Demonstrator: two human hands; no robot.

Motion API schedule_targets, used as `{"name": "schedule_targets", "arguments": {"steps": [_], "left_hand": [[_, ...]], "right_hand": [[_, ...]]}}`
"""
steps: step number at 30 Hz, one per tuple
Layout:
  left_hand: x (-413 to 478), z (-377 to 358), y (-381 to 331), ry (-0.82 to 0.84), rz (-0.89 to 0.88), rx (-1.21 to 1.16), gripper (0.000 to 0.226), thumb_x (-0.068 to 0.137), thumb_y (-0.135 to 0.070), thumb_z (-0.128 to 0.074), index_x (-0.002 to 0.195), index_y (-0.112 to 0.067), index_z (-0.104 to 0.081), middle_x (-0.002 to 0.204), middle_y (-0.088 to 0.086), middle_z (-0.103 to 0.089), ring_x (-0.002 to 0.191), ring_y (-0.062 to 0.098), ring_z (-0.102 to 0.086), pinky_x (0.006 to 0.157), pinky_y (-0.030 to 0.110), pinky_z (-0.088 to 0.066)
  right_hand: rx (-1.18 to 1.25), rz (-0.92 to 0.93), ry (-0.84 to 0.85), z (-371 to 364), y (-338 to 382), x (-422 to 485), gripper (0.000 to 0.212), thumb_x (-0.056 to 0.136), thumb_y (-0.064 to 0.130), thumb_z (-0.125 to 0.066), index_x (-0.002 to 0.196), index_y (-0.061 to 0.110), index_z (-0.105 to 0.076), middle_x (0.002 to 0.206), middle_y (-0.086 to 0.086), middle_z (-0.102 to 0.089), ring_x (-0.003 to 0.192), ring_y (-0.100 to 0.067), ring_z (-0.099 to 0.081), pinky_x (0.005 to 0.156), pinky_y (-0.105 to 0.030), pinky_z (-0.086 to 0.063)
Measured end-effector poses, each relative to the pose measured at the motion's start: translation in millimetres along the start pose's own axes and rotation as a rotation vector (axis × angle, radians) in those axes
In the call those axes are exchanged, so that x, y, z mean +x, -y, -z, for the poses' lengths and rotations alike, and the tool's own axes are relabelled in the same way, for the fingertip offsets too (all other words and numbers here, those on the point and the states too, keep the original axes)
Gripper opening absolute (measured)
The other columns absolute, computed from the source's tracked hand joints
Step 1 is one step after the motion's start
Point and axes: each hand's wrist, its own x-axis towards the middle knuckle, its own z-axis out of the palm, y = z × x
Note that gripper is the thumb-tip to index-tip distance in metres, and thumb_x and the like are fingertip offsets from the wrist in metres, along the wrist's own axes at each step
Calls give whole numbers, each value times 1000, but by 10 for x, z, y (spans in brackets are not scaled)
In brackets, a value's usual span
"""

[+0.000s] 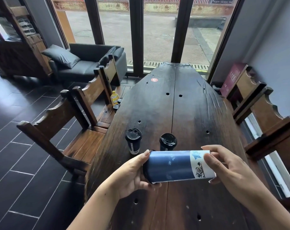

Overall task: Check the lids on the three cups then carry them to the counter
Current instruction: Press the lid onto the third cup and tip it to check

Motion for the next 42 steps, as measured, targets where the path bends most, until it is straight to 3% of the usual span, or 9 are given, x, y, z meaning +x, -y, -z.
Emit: {"name": "schedule_targets", "arguments": {"steps": [4,10,15,19,23,28,34,36,42], "left_hand": [[0,35,67,81,-96,-101,86,72,-46,-91,143,-14,-53,139,16,-62,106,38,-71,73,47,-65],[-27,41,93,134,-124,-130,81,78,-34,-90,147,-18,-50,155,22,-49,115,43,-65,83,53,-62],[-36,53,44,199,-58,-58,70,91,-60,-65,150,-27,-49,156,19,-49,127,42,-59,95,62,-55],[-19,36,-24,129,93,61,77,89,-82,-31,141,-34,-59,142,15,-65,114,42,-66,74,44,-64],[12,16,-54,92,137,81,82,83,-80,-53,142,-24,-59,121,18,-72,85,37,-75,46,27,-57],[27,20,-15,128,125,49,84,79,-75,-61,143,-21,-58,121,20,-70,80,36,-76,45,27,-56],[-23,-9,1,165,9,-20,74,68,-68,-83,127,-26,-73,123,14,-72,91,33,-76,59,36,-63],[-45,-28,10,177,-53,-51,67,68,-61,-87,124,-26,-75,123,11,-73,96,29,-76,67,41,-67],[-63,-10,13,190,-178,-66,75,82,-43,-84,144,-12,-56,140,17,-62,115,35,-69,86,53,-63]], "right_hand": [[23,-39,-16,15,29,12,63,65,87,-54,105,41,-71,88,1,-77,72,-16,-77,58,-35,-64],[48,-36,-26,13,35,35,59,65,82,-60,102,39,-73,89,0,-78,80,-16,-78,62,-34,-65],[12,16,-45,15,57,20,56,68,79,-61,106,40,-72,93,3,-79,83,-17,-78,65,-38,-66],[-98,101,-9,14,61,-6,51,73,78,-58,115,50,-64,100,12,-77,83,-13,-76,74,-38,-63],[-124,142,7,-2,68,-35,49,74,76,-58,117,54,-62,100,15,-76,84,-8,-75,73,-27,-59],[-125,160,6,7,97,-64,49,75,76,-58,118,54,-62,99,17,-77,87,-8,-75,71,-22,-58],[-88,130,-11,33,99,-70,65,71,90,-50,118,48,-65,103,21,-74,91,-5,-74,73,-17,-56],[-29,111,1,42,121,-71,72,66,97,-49,116,49,-66,102,15,-76,91,-9,-76,76,-26,-61],[85,45,4,59,220,-72,77,54,101,-56,106,47,-70,97,3,-79,87,-15,-79,62,-34,-65]]}}
